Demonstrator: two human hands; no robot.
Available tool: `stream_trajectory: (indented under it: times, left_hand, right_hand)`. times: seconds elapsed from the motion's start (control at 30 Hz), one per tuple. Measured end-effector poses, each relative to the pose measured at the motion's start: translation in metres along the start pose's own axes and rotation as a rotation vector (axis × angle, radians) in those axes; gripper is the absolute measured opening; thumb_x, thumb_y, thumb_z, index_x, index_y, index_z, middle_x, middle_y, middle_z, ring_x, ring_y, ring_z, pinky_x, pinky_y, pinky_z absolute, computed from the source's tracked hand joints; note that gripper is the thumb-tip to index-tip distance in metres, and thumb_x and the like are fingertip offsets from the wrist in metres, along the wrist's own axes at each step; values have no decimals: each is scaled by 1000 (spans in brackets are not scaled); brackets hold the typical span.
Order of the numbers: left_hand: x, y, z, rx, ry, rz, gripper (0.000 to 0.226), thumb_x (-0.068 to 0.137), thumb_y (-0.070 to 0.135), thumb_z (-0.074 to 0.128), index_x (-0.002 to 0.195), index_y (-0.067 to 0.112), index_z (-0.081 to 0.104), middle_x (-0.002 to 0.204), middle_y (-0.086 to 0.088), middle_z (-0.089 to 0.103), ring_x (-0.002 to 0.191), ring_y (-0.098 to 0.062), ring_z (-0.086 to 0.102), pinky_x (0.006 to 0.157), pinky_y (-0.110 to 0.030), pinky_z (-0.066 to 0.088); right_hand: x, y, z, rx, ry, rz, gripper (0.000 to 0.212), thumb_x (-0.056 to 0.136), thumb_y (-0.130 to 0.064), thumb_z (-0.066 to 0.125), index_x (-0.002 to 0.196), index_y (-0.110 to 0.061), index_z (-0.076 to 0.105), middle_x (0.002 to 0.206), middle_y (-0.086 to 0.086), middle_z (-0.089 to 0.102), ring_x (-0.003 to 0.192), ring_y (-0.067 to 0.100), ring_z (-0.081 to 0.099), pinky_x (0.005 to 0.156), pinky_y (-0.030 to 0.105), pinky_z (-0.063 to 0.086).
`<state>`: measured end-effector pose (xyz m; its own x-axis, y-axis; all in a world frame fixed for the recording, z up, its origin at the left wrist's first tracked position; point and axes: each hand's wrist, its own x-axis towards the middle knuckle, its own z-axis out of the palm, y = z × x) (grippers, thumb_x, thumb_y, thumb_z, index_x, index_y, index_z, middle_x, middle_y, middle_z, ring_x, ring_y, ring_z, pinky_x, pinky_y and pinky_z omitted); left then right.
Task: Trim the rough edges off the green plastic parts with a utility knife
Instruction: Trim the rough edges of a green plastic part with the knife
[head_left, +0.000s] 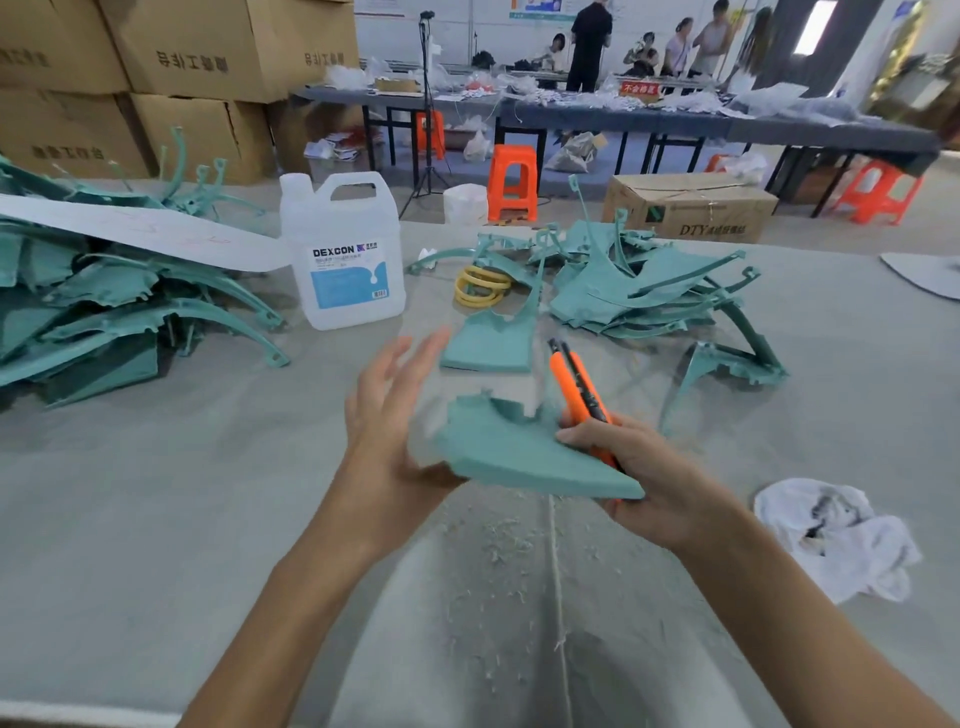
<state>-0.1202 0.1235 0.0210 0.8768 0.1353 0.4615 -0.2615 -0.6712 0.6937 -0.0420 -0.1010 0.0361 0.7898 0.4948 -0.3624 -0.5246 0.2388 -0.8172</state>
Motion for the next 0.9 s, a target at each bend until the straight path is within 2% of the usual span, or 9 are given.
stream_trajectory:
  times: [0.07, 0.1, 0.13, 0.23, 0.3, 0.43, 0.6, 0.77, 0.9]
  left_hand:
    - [4, 25, -9, 103, 19, 244, 46, 77, 55, 75, 121, 45, 63, 145, 15, 47, 134, -4, 38, 113, -22, 20]
    - [4, 33, -12, 141, 24, 301, 32, 84, 56, 67, 109, 37, 70, 132, 16, 60, 122, 3, 46, 108, -24, 25]
    - [4, 41, -17, 166, 13, 300, 33, 90, 57, 57, 102, 29, 70, 114, 14, 69, 104, 6, 51, 100, -26, 33]
    - [9, 55, -36, 301, 4, 192, 37, 92, 62, 35, 93, 28, 49, 73, 4, 65, 71, -21, 55, 64, -40, 47]
    - [20, 50, -47, 488, 4, 163, 32, 91, 62, 35, 87, 31, 37, 62, 3, 57, 63, -32, 55, 53, -39, 46]
    - [59, 12, -31, 619, -223, -14, 21, 98, 50, 42, 86, 35, 33, 86, -6, 65, 82, -34, 59, 64, -39, 45]
    - [86, -36, 20, 450, -456, -285, 15, 105, 33, 41, 105, 20, 49, 120, -15, 64, 105, -36, 59, 89, -43, 48]
    - [93, -46, 24, 250, -439, -363, 22, 103, 28, 45, 82, 24, 51, 99, -9, 66, 95, -32, 63, 83, -38, 51]
    - [88, -50, 27, 211, -404, -378, 21, 102, 25, 44, 82, 21, 49, 88, -8, 63, 85, -31, 62, 74, -38, 52]
  right_hand:
    - [1, 5, 1, 42, -58, 74, 19, 70, -5, 75, 88, -8, 68, 74, 10, 65, 43, 9, 57, 33, 17, 42]
    - [2, 8, 2, -6, -77, 72, 17, 75, -9, 76, 91, -7, 71, 81, 14, 67, 43, 8, 53, 32, 16, 39]
    - [5, 10, 2, -88, -74, 53, 16, 84, -16, 73, 98, -8, 73, 90, 17, 70, 45, 8, 52, 33, 16, 39]
    - [18, 17, -4, -214, 118, -11, 39, 101, -45, 57, 106, -7, 66, 87, 8, 74, 50, 12, 53, 37, 21, 41]
    - [22, 24, -11, -192, 237, -40, 44, 101, -51, 54, 105, -8, 65, 74, 2, 64, 51, 13, 51, 40, 24, 41]
    - [25, 50, -15, -243, 320, -57, 35, 104, -38, 49, 109, -7, 63, 66, 3, 64, 50, 16, 53, 44, 28, 44]
    - [37, 67, -4, -385, 355, -78, 24, 107, -31, 46, 113, -12, 59, 75, 9, 73, 45, 16, 55, 44, 26, 41]
    - [52, 71, 3, -366, 327, -59, 20, 106, -22, 46, 116, -10, 58, 86, 11, 64, 42, 15, 53, 40, 23, 41]
    - [57, 85, 13, -331, 245, -23, 19, 104, -17, 43, 113, -9, 58, 78, 10, 57, 42, 16, 50, 39, 22, 40]
